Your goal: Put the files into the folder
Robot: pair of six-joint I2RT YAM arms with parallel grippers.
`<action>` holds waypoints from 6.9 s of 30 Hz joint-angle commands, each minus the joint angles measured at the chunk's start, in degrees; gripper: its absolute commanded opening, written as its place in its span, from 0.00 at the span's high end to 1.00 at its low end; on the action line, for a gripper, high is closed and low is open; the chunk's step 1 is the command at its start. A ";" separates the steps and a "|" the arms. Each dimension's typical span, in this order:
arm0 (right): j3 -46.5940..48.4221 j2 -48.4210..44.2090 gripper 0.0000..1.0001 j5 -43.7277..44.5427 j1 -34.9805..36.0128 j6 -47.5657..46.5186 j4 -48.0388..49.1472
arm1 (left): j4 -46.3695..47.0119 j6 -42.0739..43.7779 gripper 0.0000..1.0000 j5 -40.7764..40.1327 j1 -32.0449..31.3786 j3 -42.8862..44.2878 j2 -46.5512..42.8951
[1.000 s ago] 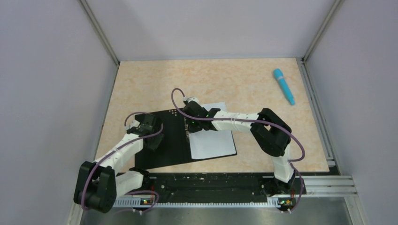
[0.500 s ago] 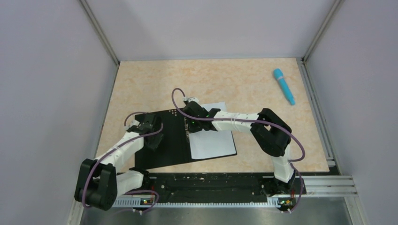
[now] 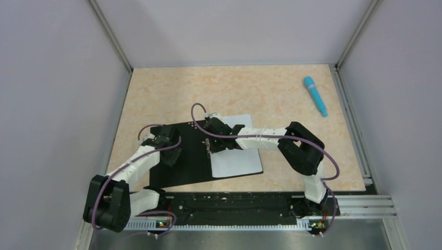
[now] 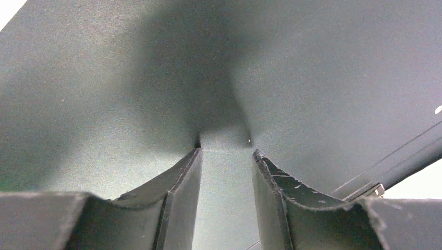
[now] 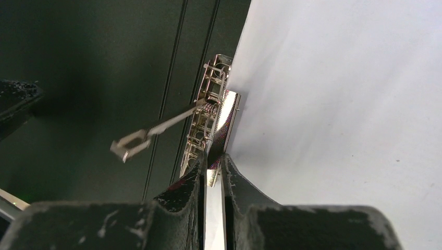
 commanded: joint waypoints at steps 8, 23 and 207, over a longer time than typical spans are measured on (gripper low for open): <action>-0.63 -0.85 1.00 0.53 1.17 0.70 1.63 | 2.01 -1.89 0.56 2.37 0.35 -2.71 2.97; 0.65 5.07 1.00 7.52 1.21 -3.19 -4.44 | 4.94 7.18 0.52 5.65 0.26 1.03 1.03; 9.66 -6.20 0.93 11.08 -1.32 -28.17 -14.22 | 2.52 -0.39 0.51 2.72 0.11 5.04 15.50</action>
